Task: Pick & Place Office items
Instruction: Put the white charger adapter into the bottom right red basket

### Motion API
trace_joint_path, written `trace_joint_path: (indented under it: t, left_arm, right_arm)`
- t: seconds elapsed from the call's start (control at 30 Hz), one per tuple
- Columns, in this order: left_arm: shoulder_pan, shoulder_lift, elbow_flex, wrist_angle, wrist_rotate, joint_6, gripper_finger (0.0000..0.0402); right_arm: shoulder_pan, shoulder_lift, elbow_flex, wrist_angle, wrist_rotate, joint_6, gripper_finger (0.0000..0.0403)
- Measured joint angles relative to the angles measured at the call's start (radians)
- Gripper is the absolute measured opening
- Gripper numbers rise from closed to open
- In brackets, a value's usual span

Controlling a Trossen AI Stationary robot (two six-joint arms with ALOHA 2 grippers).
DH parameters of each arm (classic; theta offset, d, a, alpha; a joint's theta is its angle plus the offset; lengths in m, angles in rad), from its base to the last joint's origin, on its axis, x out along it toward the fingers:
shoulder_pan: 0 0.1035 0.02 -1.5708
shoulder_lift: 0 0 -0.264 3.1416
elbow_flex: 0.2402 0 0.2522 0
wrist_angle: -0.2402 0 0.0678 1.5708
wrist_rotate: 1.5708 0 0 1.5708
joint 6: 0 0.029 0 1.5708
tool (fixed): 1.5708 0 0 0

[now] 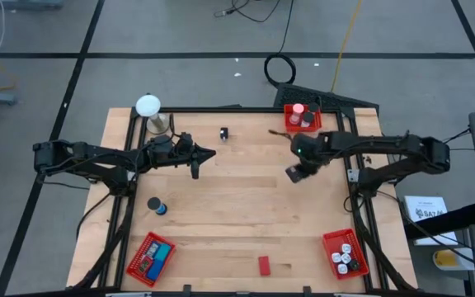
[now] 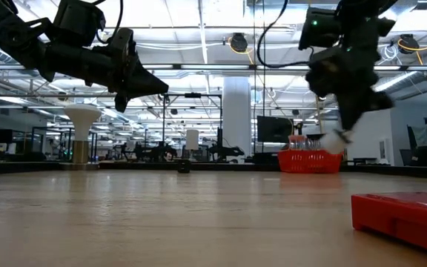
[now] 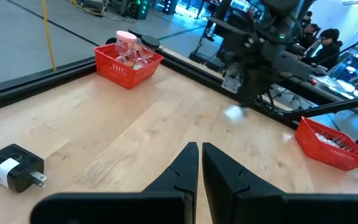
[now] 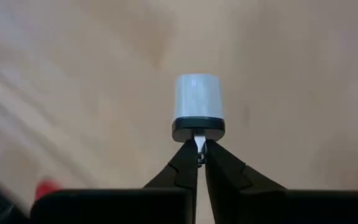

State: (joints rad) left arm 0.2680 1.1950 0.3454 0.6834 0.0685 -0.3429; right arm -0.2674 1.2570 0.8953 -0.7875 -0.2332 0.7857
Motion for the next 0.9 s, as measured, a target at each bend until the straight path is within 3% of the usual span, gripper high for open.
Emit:
trace_joint_path:
  t: [0.13, 0.37, 0.7, 0.9]
  left_arm:
    - [0.0, 0.0, 0.0, 0.002, 0.0, 0.009, 0.0021]
    - [0.0, 0.0, 0.0, 0.002, 0.0, 0.02, 0.0021]
    - [-0.001, 0.0, 0.0, 0.0, 0.0, 0.019, 0.0021]
    - [-0.002, 0.0, 0.0, -0.001, 0.0, 0.019, 0.0021]
  right_arm:
    - [0.037, 0.042, 0.012, -0.157, -0.138, 0.115, 0.0009]
    - [0.061, 0.178, 0.012, -0.274, -0.239, 0.073, 0.001]
    - [0.06, 0.273, 0.012, -0.228, -0.279, 0.046, 0.0015]
    - [0.06, 0.273, 0.014, -0.177, -0.26, 0.066, 0.006]
